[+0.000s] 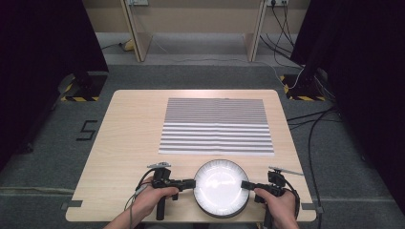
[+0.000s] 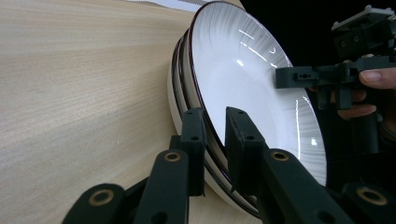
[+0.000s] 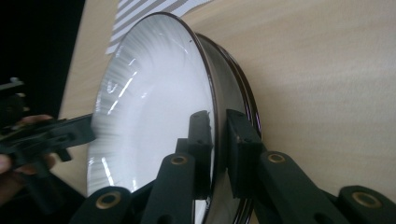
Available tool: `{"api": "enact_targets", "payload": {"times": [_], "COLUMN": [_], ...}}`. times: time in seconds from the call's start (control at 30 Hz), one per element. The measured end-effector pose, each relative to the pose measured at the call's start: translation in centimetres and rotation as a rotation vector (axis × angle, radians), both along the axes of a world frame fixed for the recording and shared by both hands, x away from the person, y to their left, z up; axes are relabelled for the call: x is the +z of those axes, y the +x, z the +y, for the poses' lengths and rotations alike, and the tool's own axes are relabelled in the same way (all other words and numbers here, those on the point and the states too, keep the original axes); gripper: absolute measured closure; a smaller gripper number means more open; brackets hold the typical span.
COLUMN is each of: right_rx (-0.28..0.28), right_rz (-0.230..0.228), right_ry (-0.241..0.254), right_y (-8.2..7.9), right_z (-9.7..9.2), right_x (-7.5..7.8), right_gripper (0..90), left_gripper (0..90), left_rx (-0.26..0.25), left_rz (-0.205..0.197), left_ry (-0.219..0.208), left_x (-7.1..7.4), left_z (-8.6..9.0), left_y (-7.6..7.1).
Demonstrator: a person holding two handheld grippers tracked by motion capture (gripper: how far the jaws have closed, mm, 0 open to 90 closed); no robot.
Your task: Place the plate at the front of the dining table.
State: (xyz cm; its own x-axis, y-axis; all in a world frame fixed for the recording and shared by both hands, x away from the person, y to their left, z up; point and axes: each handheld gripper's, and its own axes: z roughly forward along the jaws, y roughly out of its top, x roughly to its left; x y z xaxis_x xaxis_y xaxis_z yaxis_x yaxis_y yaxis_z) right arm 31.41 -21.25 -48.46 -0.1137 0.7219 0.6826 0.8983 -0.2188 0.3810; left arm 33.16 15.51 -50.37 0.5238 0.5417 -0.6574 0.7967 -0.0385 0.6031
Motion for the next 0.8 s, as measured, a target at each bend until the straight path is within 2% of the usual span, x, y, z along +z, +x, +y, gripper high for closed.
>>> {"api": "enact_targets", "payload": {"times": [0.07, 0.17, 0.3, 0.33, 0.43, 0.47, 0.53, 0.57, 0.6, 0.7, 0.77, 0.8], "right_rx": [-0.001, -0.002, -0.016, -0.022, -0.028, -0.026, 0.000, -0.002, -0.007, -0.031, -0.050, -0.049], "right_rz": [0.028, 0.053, 0.077, 0.076, 0.053, 0.045, 0.005, -0.006, -0.007, 0.014, 0.029, 0.034], "right_ry": [0.086, 0.168, 0.204, 0.210, 0.180, 0.159, 0.068, 0.043, 0.038, 0.087, 0.145, 0.155], "right_y": [-0.2, -0.2, 0.0, 0.1, 0.1, 0.1, -0.1, -0.2, -0.3, -0.3, -0.3, -0.2], "right_z": [-0.7, -1.2, -1.3, -1.3, -1.0, -0.9, -0.5, -0.3, -0.2, -0.6, -1.0, -1.0], "right_x": [-0.5, -0.8, -0.8, -0.8, -0.7, -0.6, -0.4, -0.4, -0.3, -0.6, -1.0, -1.0], "right_gripper": [78.8, 72.9, 66.8, 66.9, 68.5, 69.9, 79.9, 80.3, 80.5, 80.4, 79.9, 79.9], "left_gripper": [79.0, 80.2, 82.3, 82.5, 82.8, 82.8, 82.9, 83.5, 83.6, 83.8, 83.5, 83.3], "left_rx": [-0.007, -0.012, -0.017, -0.018, -0.020, -0.019, -0.019, -0.013, -0.012, -0.007, -0.011, -0.014], "left_rz": [-0.010, -0.024, -0.028, -0.027, -0.017, -0.012, -0.012, -0.008, -0.004, -0.001, -0.013, -0.028], "left_ry": [0.015, 0.023, 0.025, 0.024, 0.015, 0.009, 0.009, 0.007, 0.001, -0.017, -0.015, -0.008], "left_x": [0.1, 0.2, 0.2, 0.2, 0.2, 0.1, 0.2, 0.2, 0.1, 0.0, 0.0, 0.1], "left_z": [-0.1, -0.1, 0.0, 0.0, 0.1, 0.1, 0.1, 0.1, 0.2, 0.2, 0.2, 0.2], "left_y": [0.0, 0.0, 0.0, 0.0, 0.1, 0.1, 0.1, 0.1, 0.1, 0.1, 0.0, 0.0]}}
